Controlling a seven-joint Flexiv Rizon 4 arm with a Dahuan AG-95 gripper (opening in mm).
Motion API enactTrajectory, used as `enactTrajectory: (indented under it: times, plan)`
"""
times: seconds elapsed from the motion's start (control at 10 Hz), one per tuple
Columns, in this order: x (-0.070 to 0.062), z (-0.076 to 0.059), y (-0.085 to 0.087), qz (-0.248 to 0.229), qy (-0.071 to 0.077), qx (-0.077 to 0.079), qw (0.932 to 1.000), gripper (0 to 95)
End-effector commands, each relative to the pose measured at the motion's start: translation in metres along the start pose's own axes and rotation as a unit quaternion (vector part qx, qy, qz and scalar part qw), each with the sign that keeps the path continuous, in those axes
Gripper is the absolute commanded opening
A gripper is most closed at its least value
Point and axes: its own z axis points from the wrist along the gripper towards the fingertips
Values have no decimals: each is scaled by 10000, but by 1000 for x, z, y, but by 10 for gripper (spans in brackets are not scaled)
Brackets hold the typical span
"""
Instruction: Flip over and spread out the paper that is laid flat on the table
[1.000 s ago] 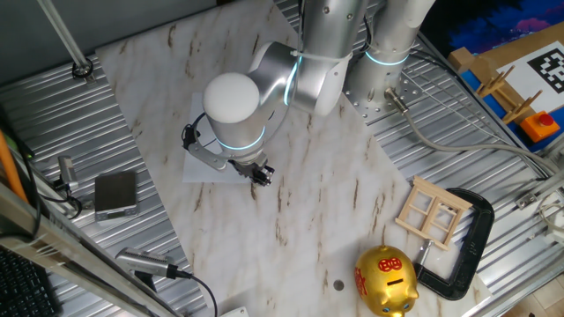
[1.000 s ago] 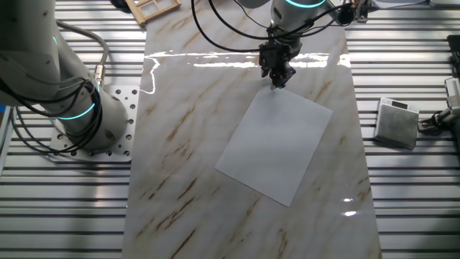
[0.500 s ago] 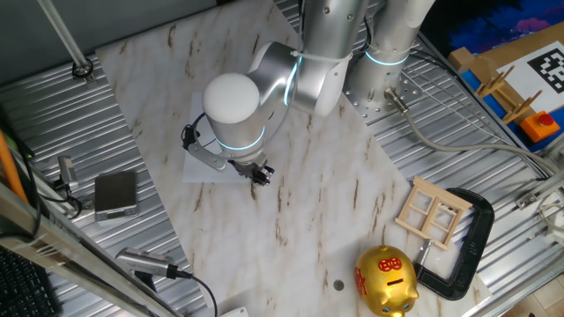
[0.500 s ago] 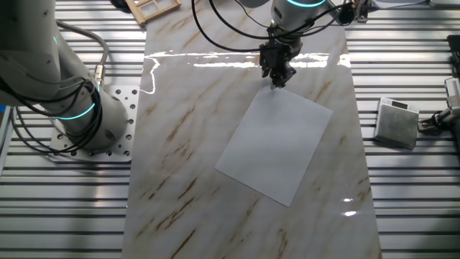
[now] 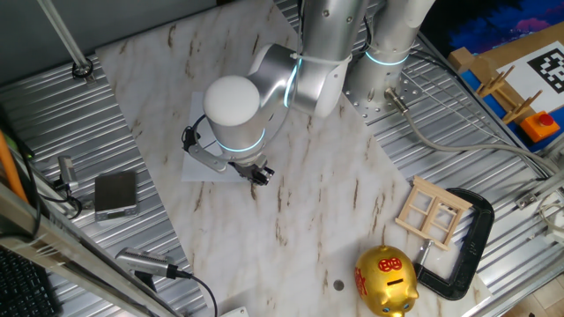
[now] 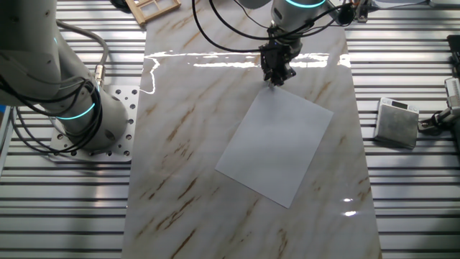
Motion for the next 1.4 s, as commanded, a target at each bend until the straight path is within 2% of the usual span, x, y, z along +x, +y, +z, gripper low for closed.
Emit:
enactTrajectory:
  times: [0.1, 0.2, 0.9, 1.2, 1.4]
  plan:
    - [0, -1, 0, -15, 6, 35, 10000, 190]
    - [0, -1, -1, -30, 11, 42, 10000, 0]
    - [-1, -5, -3, -87, 44, 80, 9999, 0]
    - [1, -20, -4, -132, 73, 54, 9999, 0]
    - [3, -41, -4, -204, 59, -27, 9998, 0]
